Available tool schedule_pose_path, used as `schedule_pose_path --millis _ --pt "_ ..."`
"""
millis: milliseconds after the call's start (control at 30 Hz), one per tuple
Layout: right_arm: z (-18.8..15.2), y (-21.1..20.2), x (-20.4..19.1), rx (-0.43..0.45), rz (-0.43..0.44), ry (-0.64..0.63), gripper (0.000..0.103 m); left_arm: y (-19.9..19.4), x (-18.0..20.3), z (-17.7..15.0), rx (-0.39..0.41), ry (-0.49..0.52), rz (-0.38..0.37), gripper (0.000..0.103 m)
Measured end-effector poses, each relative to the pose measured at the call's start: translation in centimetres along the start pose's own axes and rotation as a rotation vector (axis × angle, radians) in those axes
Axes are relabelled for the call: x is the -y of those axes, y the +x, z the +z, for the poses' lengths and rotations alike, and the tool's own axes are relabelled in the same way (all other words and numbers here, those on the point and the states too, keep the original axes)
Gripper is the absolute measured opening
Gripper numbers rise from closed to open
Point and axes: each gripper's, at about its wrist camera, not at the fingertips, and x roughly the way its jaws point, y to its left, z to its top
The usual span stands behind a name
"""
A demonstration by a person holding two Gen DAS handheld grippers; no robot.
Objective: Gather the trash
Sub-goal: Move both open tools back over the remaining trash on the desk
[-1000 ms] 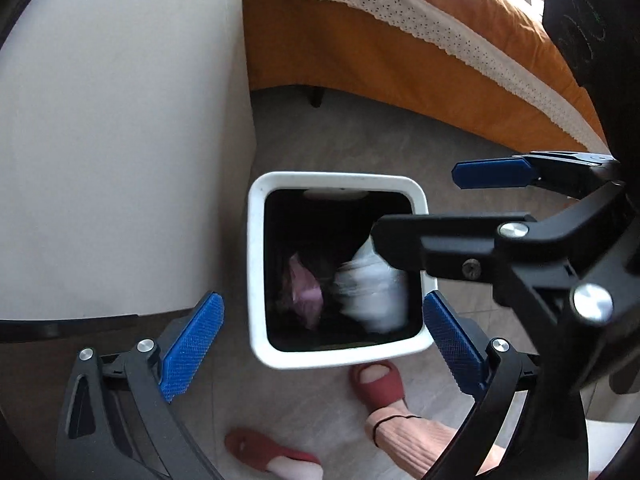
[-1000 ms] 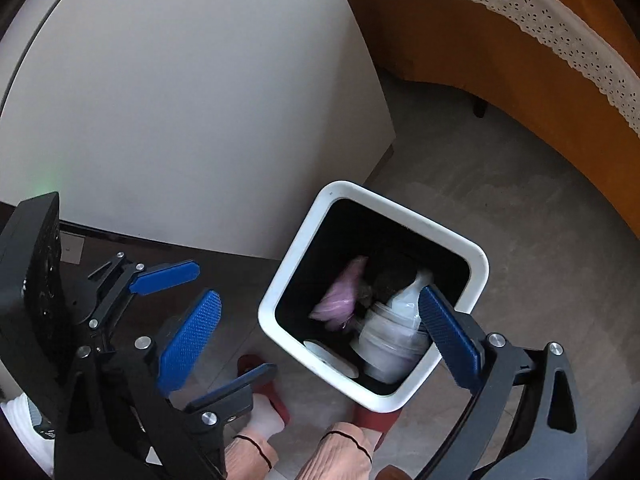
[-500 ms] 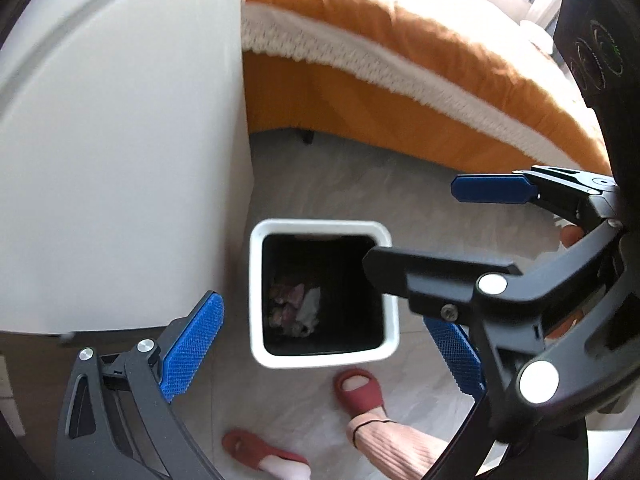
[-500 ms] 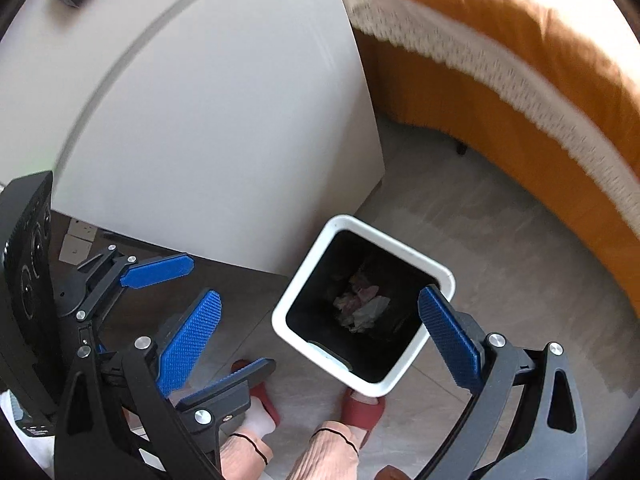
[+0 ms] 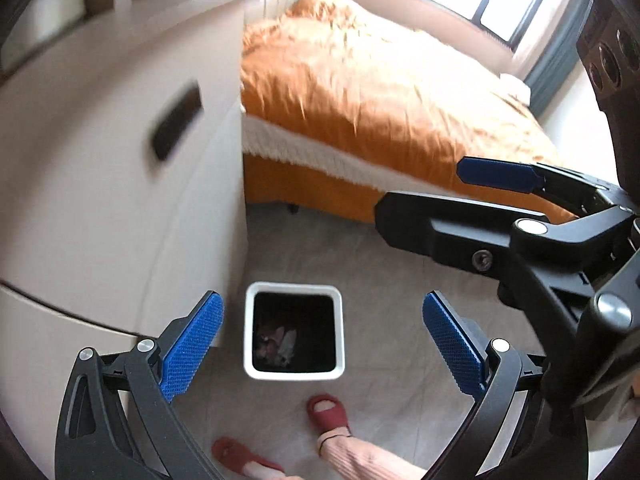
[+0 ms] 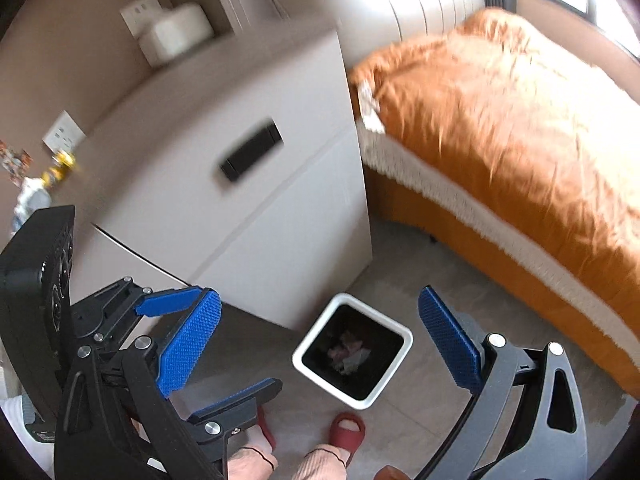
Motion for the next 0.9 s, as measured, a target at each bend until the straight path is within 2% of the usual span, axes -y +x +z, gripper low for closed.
schedule_pose_path --millis 333,467,900 --pt "4.0 -7.2 -3.4 0.124 0.032 -0.051 0.099 -10.0 -1.0 3.1 0.127 -0.056 0.083 0.098" --pt "5.4 -9.4 -4.9 0.171 0.061 -0.072 0.099 -13.1 -1.9 4.0 0.166 -0.077 0.083 0.098" --pt "10.2 -13.0 -11.8 0.28 0.173 -0.2 0.099 -21.9 -4.9 5.7 0.307 -0.092 0.212 0.098"
